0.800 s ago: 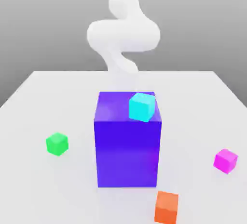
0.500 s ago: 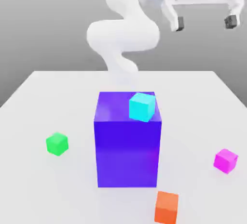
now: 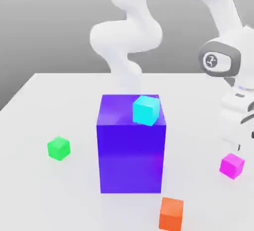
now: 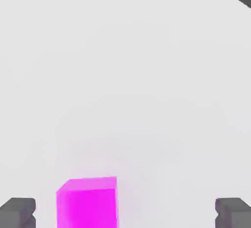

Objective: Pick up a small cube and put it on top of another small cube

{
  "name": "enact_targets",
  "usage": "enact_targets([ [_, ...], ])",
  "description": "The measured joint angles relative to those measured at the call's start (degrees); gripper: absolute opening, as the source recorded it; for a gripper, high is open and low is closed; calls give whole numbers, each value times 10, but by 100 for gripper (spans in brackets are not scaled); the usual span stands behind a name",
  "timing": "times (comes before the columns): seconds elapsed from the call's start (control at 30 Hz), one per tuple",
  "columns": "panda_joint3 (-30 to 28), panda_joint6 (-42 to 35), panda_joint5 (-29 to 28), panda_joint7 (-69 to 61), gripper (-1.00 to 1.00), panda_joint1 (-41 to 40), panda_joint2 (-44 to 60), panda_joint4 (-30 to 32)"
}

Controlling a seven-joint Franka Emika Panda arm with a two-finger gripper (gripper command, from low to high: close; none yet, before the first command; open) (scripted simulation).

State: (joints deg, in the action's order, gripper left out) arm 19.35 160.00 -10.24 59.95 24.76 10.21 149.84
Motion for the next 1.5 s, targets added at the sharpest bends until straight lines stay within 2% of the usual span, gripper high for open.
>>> enact_targets([
  [0.17, -74, 74, -90, 69, 0, 61, 104, -20],
  [0.2, -85, 84, -98, 76, -100, 70, 116, -22],
  [0.43, -84, 83, -98, 76, -100, 69, 114, -22],
  [0.6, -20, 15, -16, 13, -100, 23, 24, 0],
  [0.67, -19, -1, -8, -10, -100, 10, 9, -10],
  [0.9, -127, -27, -63, -91, -100, -98, -42, -13],
  [1.3, -276, -65, -207, -203, -100, -376, -121, -12],
  [1.37, -297, -69, -212, -221, -100, -413, -145, 9],
  [1.5, -351, -73, -188, -259, -100, -454, -205, 79],
])
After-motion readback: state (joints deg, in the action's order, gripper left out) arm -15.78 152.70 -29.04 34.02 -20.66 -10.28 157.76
